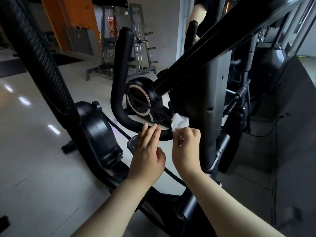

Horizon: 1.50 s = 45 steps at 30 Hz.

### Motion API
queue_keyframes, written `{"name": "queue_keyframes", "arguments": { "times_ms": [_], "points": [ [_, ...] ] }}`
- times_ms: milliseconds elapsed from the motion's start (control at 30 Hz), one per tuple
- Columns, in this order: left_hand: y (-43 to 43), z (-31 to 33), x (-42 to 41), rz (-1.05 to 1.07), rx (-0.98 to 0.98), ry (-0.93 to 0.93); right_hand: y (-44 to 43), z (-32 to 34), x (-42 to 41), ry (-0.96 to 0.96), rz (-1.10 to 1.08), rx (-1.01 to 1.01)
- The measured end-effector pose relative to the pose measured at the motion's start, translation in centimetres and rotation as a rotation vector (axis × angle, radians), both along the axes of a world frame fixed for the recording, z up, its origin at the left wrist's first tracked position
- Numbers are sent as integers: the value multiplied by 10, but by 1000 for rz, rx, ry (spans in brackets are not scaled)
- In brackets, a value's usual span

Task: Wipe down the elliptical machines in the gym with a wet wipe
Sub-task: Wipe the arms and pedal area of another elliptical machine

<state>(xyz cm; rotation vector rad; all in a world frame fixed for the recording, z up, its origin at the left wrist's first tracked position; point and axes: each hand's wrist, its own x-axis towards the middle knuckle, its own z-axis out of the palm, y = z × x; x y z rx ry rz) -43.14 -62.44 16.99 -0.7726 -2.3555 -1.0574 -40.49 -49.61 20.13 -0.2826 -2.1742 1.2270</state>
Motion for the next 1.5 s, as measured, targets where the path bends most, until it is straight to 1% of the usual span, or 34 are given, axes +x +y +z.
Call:
{"name": "queue_keyframes", "arguments": {
  "times_ms": [67, 133, 200, 267, 333, 367, 433, 500, 567, 633, 700, 800, 833, 867, 933, 967, 1067, 1133, 1200, 1267, 1300, 1367, 1433, 1500],
  "points": [
    [-2, 1, -1, -1, -5, 24, -1, -5, 3, 40, 36, 113],
    [-3, 3, -4, 12, -15, 55, 15, -2, -6, 93, -52, 199],
    [-2, 9, -9, 26, -13, 81, 31, 5, -17, 81, -103, 237],
    [0, 15, -15, 23, -18, 99, 32, 6, -21, 10, -36, 259],
    [3, 18, -19, 3, -53, 78, 22, 2, -17, -58, 57, 274],
    [4, 18, -20, -3, -67, 67, 19, -1, -13, -60, 104, 294],
    [6, 17, -21, 5, -70, 67, 18, 0, -6, -3, 181, 358],
    [6, 16, -20, 10, -71, 84, 30, 0, -12, 42, 149, 395],
    [6, 13, -20, 10, -86, 113, 40, 0, -20, 26, 42, 408],
    [5, 12, -20, 8, -96, 128, 36, -1, -21, 2, 0, 426],
    [3, 11, -20, -2, -99, 122, 22, -2, -15, 15, 52, 456],
    [2, 9, -20, -13, -108, 121, 14, -1, -4, 48, 190, 530],
    [2, 8, -21, -13, -108, 130, 18, 0, -4, 63, 186, 541],
    [2, 7, -21, -10, -109, 142, 26, -1, -7, 62, 143, 495],
    [3, 6, -21, -6, -114, 161, 38, -4, -14, 24, 17, 342],
    [3, 5, -21, -7, -114, 163, 38, -5, -15, 11, -22, 309],
    [4, 2, -20, -12, -99, 155, 18, -10, -10, 75, 17, 352],
    [4, 0, -19, -10, -98, 150, 6, -16, -3, 95, 88, 379],
    [4, -2, -19, -10, -102, 152, 6, -12, 6, 105, 144, 424],
    [5, -3, -19, -11, -100, 147, 16, -7, 5, 132, 144, 481],
    [5, -3, -19, -9, -96, 151, 25, -8, 1, 131, 98, 456],
    [7, -4, -18, -3, -83, 154, 33, -9, -7, 67, 12, 346],
    [8, -4, -17, -1, -66, 148, 21, -10, -6, 17, 52, 279],
    [8, -4, -16, -2, -61, 145, 2, -14, 3, 3, 170, 278]
  ]
}}
